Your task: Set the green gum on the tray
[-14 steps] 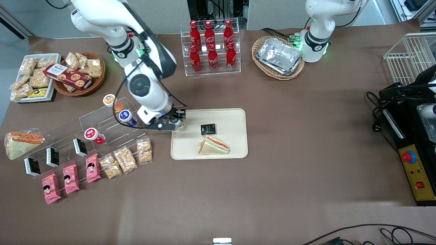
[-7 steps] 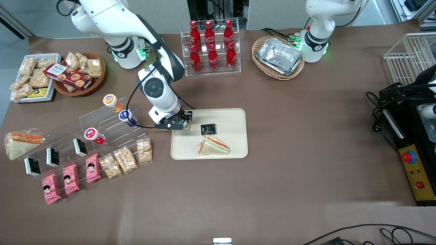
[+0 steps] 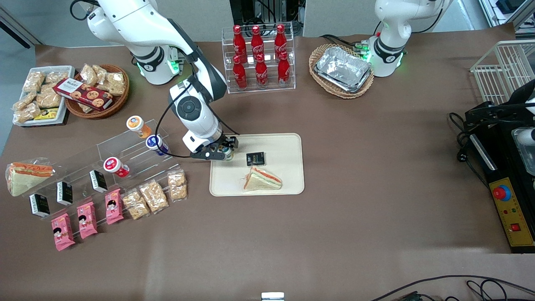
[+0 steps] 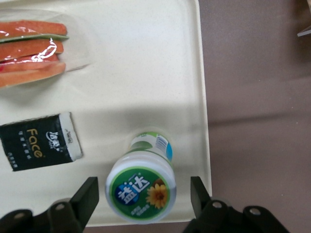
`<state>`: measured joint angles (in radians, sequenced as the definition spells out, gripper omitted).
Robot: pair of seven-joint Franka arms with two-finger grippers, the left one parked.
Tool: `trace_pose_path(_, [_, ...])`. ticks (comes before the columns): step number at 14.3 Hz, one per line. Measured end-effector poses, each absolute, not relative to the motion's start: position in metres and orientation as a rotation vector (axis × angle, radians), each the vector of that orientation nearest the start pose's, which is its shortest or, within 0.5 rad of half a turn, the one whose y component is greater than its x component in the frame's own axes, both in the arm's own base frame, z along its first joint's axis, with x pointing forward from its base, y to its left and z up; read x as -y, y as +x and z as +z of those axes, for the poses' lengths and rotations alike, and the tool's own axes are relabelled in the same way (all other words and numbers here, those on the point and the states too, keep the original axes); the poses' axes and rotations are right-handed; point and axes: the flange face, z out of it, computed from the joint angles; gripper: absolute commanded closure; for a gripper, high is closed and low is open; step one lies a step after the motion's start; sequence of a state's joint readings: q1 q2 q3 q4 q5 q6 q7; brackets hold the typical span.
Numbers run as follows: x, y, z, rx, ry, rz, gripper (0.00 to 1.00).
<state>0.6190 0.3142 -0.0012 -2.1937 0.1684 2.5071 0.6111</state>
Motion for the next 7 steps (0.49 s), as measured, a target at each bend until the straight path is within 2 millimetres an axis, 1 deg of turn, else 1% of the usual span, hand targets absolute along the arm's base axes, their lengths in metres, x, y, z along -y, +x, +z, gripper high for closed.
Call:
trace_pose_path(2, [-0.322,0.457,0.242,-0.203,-3.050,0.081,0.14])
trace_pose_path(3, [-0.321,0.460,0.246,-0.208,-3.045,0.069,0.14])
trace_pose_path(4, [-0.317,0.466,0.255,-0.224,-3.036,0.047,0.14])
trace_pose_path(5, [-0.308,0.474,0.269,-0.252,-3.025,0.027,0.14])
trace_pose_path(6, [-0.295,0.485,0.287,-0.286,-3.016,0.021,0.14])
trace_pose_path(7, [-0.278,0.496,0.308,-0.304,-3.012,0.030,0.14])
